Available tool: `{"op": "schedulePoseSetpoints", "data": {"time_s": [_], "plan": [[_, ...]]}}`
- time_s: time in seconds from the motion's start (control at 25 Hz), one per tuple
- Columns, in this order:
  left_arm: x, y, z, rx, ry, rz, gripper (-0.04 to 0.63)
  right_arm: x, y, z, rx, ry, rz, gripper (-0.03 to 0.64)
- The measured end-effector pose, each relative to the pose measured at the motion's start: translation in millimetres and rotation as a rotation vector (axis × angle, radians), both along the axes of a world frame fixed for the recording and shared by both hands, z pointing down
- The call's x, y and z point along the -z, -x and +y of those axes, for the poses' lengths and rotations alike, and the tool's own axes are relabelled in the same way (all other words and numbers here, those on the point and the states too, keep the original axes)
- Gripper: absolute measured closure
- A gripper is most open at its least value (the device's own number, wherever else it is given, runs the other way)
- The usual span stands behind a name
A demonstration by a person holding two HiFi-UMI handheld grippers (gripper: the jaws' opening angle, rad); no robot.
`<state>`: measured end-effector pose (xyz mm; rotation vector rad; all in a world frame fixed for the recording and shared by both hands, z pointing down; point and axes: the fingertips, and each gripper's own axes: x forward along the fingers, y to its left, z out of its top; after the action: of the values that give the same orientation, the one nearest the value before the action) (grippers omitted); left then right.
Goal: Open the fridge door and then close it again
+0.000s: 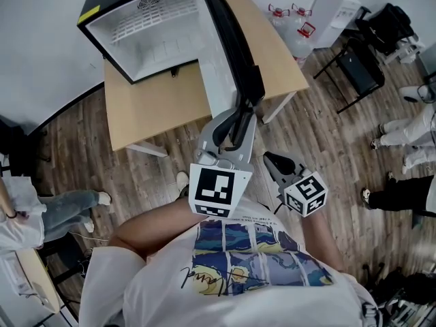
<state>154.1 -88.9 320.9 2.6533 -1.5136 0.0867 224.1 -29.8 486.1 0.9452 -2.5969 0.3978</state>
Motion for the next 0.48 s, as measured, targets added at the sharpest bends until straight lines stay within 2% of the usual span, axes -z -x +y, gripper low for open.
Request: {"op": "schedulePoseSetpoints", "data": {"time_s": [0.48], "plan": [[0.7, -2.6, 1.4, -0.002, 0.000, 0.003, 0.514, 0.8, 0.3, -1.6, 0.008, -0.002, -0.005, 0.597]]}}
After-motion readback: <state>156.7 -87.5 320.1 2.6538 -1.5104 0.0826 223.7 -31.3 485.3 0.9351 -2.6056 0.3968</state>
